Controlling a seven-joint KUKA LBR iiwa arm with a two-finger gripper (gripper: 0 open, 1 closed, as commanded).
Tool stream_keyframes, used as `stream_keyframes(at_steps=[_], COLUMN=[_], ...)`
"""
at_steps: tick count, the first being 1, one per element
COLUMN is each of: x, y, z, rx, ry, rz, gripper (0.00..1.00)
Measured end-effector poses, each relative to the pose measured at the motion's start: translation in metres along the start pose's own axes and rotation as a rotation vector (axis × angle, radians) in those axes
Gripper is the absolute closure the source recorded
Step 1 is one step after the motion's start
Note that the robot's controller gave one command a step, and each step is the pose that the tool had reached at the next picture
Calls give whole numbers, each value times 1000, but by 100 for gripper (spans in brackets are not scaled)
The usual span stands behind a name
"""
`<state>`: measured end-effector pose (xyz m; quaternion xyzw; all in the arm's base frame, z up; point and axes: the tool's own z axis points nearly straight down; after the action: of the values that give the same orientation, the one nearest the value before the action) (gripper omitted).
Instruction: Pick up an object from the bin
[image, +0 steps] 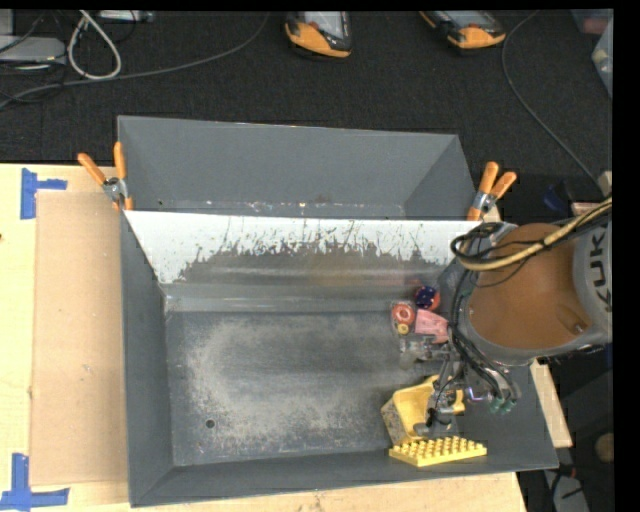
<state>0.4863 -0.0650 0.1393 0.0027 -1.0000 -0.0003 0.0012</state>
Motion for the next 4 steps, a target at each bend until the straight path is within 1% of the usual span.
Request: stream_keyframes(at_steps=[1,2,3,4], x=[0,5,5,-3], y=[0,10,10,12], z=[0,41,41,-19], rx=[0,0,0,-2], ry=[0,-5,-5,4], rz=[0,47,46,46], gripper=[0,100,100,100])
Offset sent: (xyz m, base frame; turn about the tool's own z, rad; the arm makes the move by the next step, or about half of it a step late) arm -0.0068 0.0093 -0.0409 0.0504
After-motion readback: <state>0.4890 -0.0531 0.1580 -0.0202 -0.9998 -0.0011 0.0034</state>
